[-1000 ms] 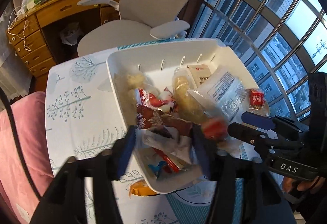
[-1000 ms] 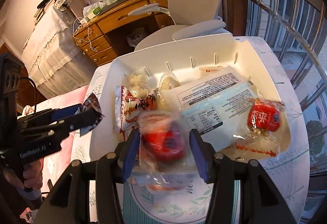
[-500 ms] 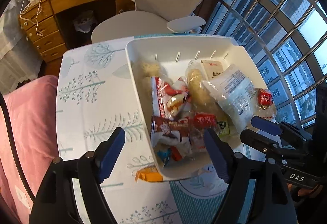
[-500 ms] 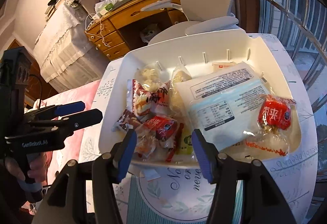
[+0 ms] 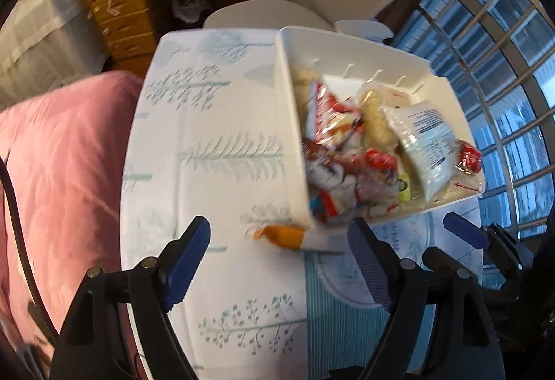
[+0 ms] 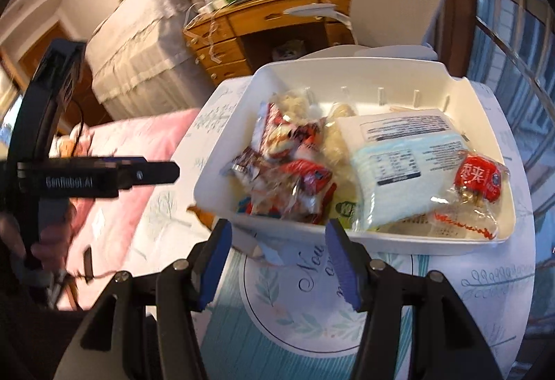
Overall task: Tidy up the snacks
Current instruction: 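Move the right tool to the orange-white bar and grasp it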
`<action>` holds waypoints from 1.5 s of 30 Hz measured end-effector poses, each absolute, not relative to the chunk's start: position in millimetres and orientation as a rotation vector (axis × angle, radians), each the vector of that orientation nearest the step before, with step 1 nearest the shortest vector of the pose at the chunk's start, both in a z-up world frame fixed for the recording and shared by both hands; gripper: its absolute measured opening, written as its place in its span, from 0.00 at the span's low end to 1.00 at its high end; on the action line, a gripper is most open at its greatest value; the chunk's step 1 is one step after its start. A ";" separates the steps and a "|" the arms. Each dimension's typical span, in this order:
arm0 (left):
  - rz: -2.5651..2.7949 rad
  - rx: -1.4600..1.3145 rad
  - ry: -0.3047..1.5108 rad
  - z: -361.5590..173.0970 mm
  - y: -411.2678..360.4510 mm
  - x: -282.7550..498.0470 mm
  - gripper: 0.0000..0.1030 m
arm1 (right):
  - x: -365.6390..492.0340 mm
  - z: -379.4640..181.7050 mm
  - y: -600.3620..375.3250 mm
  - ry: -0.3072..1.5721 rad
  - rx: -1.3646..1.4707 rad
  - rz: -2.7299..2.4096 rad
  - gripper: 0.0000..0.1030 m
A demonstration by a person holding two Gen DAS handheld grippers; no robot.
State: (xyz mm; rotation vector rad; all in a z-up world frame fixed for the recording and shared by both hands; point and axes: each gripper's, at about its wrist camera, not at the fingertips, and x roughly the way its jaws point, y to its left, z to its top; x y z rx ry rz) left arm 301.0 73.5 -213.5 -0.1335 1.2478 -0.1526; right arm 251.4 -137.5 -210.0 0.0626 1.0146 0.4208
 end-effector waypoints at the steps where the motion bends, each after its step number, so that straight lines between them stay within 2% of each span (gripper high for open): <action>1: -0.147 -0.144 1.254 -214.7 75.6 298.5 0.78 | 248.3 -212.6 -134.6 1.011 0.042 0.435 0.55; 11: -0.045 -0.196 1.295 -223.0 88.6 268.3 0.78 | 229.2 -246.6 -93.5 0.949 -0.205 0.548 0.55; 29: -0.021 -0.177 1.363 -243.6 91.4 258.7 0.78 | 241.6 -290.4 -63.1 0.951 -0.324 0.583 0.55; 32: -0.029 -0.170 1.361 -245.3 92.3 256.5 0.78 | 241.3 -292.6 -56.4 0.961 -0.335 0.581 0.45; 34: -0.041 -0.180 1.366 -246.3 94.2 253.6 0.78 | 241.5 -295.0 -51.7 0.978 -0.358 0.563 0.30; 42: -0.111 -0.197 1.327 -234.6 104.0 240.7 0.78 | 224.6 -293.4 -35.3 1.047 -0.369 0.498 0.18; 45: -0.130 -0.198 1.307 -228.0 112.2 233.7 0.78 | 212.3 -286.5 -30.8 1.066 -0.332 0.468 0.17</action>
